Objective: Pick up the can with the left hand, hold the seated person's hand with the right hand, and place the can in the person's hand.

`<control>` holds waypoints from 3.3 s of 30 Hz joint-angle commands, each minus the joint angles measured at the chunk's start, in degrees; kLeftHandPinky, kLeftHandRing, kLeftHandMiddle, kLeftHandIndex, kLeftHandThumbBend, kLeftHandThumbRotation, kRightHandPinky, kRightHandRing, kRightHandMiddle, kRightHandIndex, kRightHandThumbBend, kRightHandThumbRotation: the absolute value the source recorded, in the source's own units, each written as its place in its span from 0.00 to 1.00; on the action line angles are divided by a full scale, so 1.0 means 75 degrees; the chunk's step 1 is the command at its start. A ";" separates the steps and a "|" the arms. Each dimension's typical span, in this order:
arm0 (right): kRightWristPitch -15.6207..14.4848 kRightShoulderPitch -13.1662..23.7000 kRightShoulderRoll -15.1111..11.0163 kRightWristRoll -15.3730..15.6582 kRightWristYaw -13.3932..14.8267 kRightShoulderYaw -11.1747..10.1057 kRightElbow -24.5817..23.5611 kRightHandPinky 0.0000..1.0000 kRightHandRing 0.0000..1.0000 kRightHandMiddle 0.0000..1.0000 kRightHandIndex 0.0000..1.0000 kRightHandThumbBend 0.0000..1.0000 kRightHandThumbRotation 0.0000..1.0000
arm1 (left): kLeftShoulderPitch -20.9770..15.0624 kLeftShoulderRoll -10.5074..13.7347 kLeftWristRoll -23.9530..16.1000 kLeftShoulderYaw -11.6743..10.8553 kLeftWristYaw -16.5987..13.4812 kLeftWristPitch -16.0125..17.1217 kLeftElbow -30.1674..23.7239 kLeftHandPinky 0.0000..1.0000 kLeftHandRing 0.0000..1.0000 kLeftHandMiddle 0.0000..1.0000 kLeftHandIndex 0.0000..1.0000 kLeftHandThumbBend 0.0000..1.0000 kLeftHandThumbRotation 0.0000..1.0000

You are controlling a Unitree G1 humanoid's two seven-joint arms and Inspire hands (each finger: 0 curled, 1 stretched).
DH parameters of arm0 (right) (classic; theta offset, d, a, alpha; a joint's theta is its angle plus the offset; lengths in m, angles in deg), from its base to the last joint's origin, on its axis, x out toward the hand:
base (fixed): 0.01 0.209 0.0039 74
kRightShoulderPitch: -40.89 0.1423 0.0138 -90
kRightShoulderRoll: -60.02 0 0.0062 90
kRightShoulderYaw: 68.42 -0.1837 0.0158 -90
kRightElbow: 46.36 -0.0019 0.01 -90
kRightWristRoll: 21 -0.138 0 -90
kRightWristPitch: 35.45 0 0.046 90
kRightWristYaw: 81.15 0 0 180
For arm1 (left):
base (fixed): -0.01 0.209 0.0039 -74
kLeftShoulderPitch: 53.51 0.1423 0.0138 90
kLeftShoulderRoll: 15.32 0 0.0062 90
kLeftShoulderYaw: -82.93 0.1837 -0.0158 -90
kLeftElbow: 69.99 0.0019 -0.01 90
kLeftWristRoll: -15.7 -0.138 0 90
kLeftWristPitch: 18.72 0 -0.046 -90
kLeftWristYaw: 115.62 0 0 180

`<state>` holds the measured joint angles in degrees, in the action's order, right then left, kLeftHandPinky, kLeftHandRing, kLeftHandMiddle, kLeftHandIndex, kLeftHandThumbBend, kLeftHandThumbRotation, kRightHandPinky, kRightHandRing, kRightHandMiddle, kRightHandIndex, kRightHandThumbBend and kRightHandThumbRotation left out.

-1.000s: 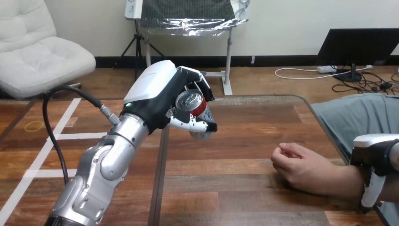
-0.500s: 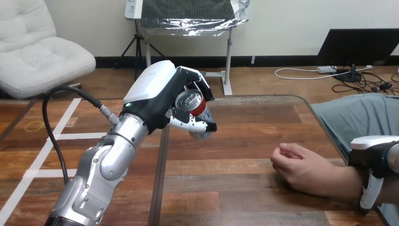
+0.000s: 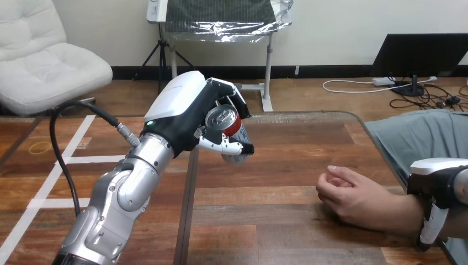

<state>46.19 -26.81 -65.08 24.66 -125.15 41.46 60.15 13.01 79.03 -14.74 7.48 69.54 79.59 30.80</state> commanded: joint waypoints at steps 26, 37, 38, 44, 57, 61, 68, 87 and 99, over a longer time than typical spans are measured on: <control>-0.0534 0.0187 -0.0102 -0.0628 0.0047 -0.0628 -0.0751 0.19 0.29 0.43 0.51 0.69 0.00 | -0.0592 -0.0188 0.0233 -0.0092 0.0140 -0.0034 0.0090 0.32 0.38 0.45 0.49 0.61 0.00; -0.0589 0.0421 -0.0275 -0.0737 -0.0007 -0.0859 -0.1017 0.16 0.26 0.41 0.47 0.70 0.00 | -0.0724 -0.0460 0.0248 -0.0010 0.0227 -0.0051 0.0162 0.32 0.37 0.44 0.48 0.61 0.00; -0.0610 0.0449 -0.0285 -0.0728 -0.0020 -0.0863 -0.1031 0.16 0.27 0.42 0.47 0.70 0.00 | -0.0735 -0.0490 0.0262 -0.0008 0.0241 -0.0056 0.0166 0.32 0.37 0.44 0.48 0.61 0.00; -0.0513 0.0568 -0.0372 -0.0753 0.0027 -0.0958 -0.1121 0.19 0.30 0.44 0.46 0.71 0.00 | -0.0836 -0.0702 0.0334 0.0001 0.0274 -0.0021 0.0235 0.31 0.36 0.44 0.48 0.61 0.00; -0.0403 0.0784 -0.0460 -0.0779 -0.0092 -0.1127 -0.1525 0.22 0.34 0.47 0.43 0.72 0.00 | -0.1068 -0.1227 0.0431 0.0027 0.0305 -0.0126 0.0277 0.28 0.34 0.43 0.48 0.63 0.00; -0.0440 0.0851 -0.0449 -0.0768 -0.0149 -0.1164 -0.1668 0.25 0.38 0.50 0.43 0.72 0.00 | -0.1144 -0.1416 0.0500 0.0054 0.0355 -0.0210 0.0254 0.28 0.34 0.43 0.48 0.63 0.00; -0.0436 0.1026 -0.0451 -0.0735 -0.0306 -0.1136 -0.1803 0.27 0.40 0.52 0.44 0.72 0.00 | -0.1261 -0.1671 0.0487 0.0125 0.0396 -0.0339 0.0247 0.29 0.34 0.42 0.48 0.63 0.00; -0.0203 0.1537 -0.0357 -0.0581 -0.0507 -0.0965 -0.2027 0.27 0.37 0.48 0.45 0.72 0.00 | -0.1524 -0.2199 0.0420 0.0464 0.0382 -0.0474 0.0408 0.32 0.38 0.44 0.48 0.63 0.00; -0.0224 0.1857 -0.0232 -0.0390 -0.0676 -0.0867 -0.2221 0.32 0.39 0.47 0.47 0.72 0.00 | -0.1567 -0.2535 0.0384 0.0749 0.0436 -0.0525 0.0430 0.32 0.38 0.45 0.47 0.63 0.00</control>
<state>44.75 -22.44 -65.51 19.78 -130.60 36.95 46.87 6.94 62.43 -12.03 11.69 72.87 75.75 33.79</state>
